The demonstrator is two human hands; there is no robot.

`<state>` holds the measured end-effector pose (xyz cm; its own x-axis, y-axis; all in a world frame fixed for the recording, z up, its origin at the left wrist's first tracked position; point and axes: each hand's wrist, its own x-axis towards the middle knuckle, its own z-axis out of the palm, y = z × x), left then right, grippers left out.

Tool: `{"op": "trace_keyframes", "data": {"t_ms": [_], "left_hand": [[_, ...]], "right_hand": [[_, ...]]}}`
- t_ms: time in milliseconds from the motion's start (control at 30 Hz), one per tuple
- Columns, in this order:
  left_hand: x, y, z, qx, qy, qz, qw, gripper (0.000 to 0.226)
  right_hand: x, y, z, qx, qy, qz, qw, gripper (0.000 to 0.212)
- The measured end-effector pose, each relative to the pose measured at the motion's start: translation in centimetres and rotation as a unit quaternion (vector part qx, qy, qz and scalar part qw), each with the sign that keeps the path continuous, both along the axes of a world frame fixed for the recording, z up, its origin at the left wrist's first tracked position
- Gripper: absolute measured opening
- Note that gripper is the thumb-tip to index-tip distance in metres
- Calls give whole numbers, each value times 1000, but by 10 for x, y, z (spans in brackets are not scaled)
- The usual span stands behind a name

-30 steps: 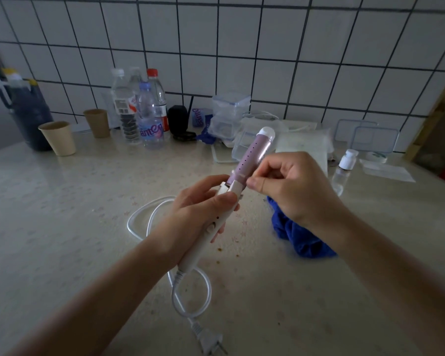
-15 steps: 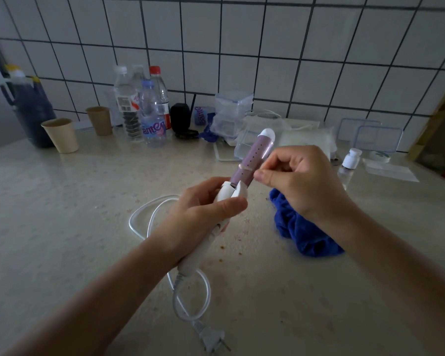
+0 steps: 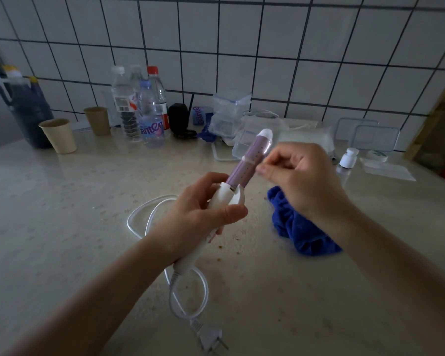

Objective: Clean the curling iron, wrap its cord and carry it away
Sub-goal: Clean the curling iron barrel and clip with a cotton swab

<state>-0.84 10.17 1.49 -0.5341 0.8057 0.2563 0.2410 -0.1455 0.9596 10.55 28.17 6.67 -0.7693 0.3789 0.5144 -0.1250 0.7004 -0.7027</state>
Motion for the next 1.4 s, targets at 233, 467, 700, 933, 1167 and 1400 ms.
{"op": "trace_keyframes", "data": {"t_ms": [233, 467, 700, 933, 1167, 1400], "left_hand": [[3, 0, -1, -9, 3, 11, 1000, 52], [5, -1, 2, -19, 0, 26, 999, 30], [7, -1, 3, -8, -7, 33, 999, 29], [1, -1, 4, 0, 14, 45, 999, 39], [2, -2, 4, -11, 38, 68, 997, 39], [4, -3, 6, -25, 56, 59, 996, 40]], "right_hand": [[2, 6, 2, 6, -10, -21, 1000, 20], [-1, -5, -4, 13, -32, 5, 999, 22], [2, -7, -2, 7, -51, 23, 998, 21], [1, 0, 1, 4, -14, 8, 1000, 19], [1, -10, -9, 30, -40, 33, 998, 22], [2, 13, 5, 4, 31, -40, 999, 17]]}}
